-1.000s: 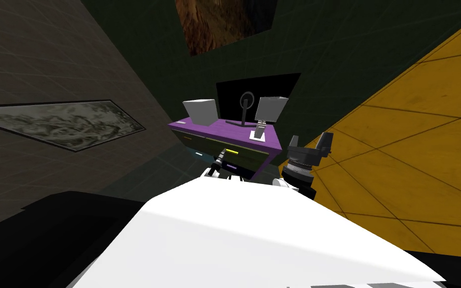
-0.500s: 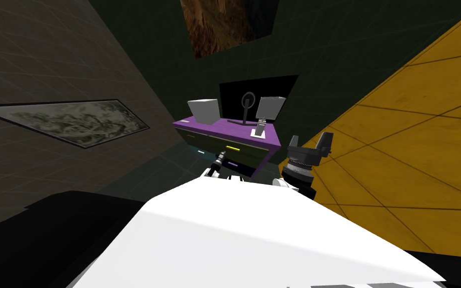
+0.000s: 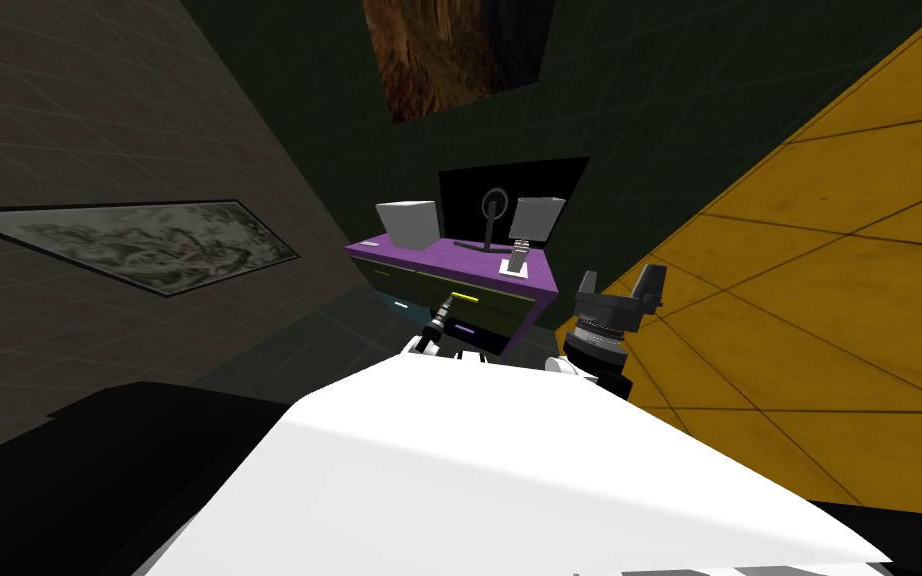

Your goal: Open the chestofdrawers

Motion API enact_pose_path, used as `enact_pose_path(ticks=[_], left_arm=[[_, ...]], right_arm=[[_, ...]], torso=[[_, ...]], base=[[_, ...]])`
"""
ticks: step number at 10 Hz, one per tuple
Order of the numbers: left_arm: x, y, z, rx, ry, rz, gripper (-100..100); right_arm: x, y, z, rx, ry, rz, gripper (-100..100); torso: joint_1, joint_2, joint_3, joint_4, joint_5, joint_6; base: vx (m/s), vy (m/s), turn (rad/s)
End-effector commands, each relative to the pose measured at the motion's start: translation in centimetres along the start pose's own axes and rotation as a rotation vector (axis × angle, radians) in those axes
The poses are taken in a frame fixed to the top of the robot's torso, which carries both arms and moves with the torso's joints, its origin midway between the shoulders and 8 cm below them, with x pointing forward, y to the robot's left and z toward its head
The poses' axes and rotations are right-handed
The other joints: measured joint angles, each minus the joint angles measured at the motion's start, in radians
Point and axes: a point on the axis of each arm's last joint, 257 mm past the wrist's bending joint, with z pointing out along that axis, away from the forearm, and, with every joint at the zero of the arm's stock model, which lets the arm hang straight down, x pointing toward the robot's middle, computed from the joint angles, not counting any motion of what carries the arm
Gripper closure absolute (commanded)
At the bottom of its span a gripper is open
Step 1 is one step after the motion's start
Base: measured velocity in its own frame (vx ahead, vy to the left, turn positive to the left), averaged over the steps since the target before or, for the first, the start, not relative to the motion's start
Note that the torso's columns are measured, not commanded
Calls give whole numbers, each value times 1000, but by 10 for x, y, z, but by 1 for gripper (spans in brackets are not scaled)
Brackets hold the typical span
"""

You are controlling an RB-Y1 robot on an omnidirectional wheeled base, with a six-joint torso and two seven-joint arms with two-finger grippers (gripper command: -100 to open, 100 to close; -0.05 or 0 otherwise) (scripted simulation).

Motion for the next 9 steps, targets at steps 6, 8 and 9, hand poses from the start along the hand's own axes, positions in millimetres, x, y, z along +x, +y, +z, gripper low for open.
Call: enact_pose_path(ticks=[6,8,9], left_arm=[[1,-2,0,-1,2,3,100],[2,-3,-3,-2,7,4,100],[2,-3,-2,-1,6,4,100]], right_arm=[[0,0,0,0,0,0,0],[0,0,0,0,0,0,0],[0,0,0,0,0,0,0]], torso=[[5,13,8,3,1,0],[3,9,6,3,1,0],[3,5,4,2,1,0]], base=[[-11,-13,6],[-169,53,21],[-80,34,0]])
